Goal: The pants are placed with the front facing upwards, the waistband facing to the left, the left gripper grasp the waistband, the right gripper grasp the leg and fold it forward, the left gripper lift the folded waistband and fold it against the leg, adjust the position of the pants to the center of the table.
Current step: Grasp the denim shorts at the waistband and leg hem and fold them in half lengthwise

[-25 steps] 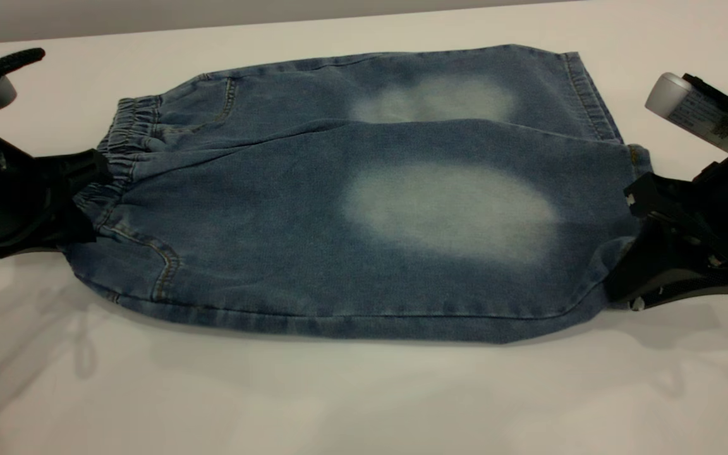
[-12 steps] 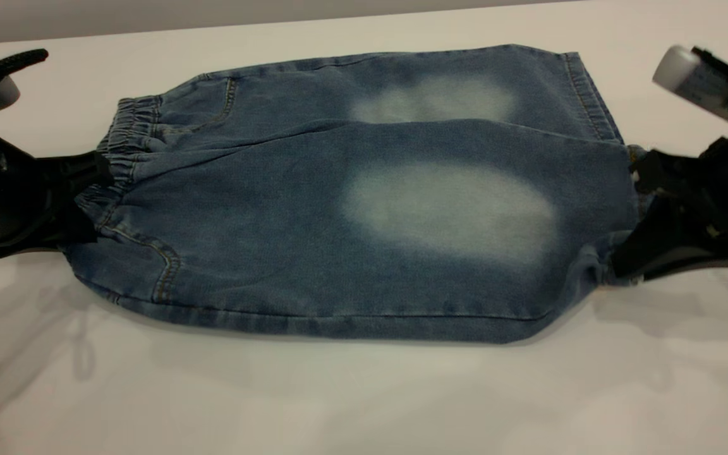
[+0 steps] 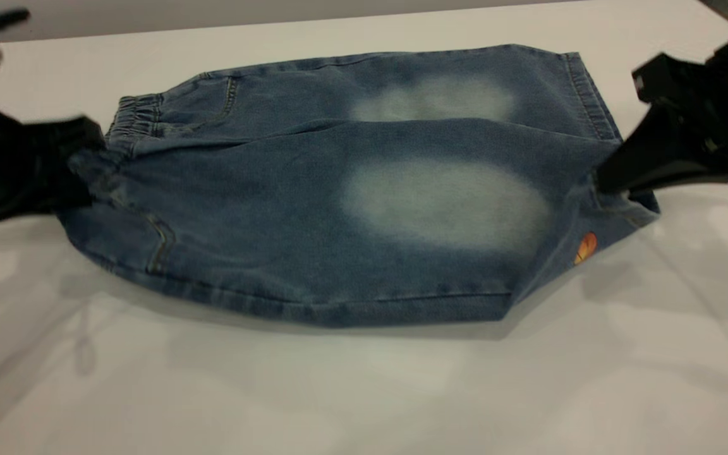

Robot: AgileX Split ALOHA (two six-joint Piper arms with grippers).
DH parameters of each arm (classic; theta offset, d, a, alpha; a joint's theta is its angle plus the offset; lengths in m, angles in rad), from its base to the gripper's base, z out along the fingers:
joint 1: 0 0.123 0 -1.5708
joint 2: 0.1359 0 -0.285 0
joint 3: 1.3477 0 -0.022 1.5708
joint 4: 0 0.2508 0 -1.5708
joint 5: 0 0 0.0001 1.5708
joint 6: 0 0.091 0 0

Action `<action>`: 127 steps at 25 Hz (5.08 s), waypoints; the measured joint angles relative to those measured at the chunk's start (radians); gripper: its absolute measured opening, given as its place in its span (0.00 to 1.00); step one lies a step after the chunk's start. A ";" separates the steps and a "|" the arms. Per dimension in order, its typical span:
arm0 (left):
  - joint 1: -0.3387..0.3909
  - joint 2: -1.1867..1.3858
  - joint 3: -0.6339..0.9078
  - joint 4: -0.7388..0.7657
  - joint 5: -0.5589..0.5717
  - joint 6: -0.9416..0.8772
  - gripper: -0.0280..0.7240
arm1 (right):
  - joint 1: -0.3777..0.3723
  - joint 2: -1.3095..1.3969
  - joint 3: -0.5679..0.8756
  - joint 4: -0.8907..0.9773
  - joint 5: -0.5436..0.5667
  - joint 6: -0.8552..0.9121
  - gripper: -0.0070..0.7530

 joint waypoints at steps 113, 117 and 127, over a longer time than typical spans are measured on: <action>-0.009 0.363 -0.578 0.017 -0.212 0.152 0.73 | -0.070 0.439 -0.894 -0.226 0.069 0.250 0.69; -0.009 0.332 -0.578 0.017 -0.114 0.075 0.73 | -0.069 0.440 -0.894 -0.226 0.121 0.283 0.69; 0.069 0.170 -0.578 0.011 0.245 0.067 0.74 | -0.037 0.440 -0.893 -0.246 0.176 0.290 0.69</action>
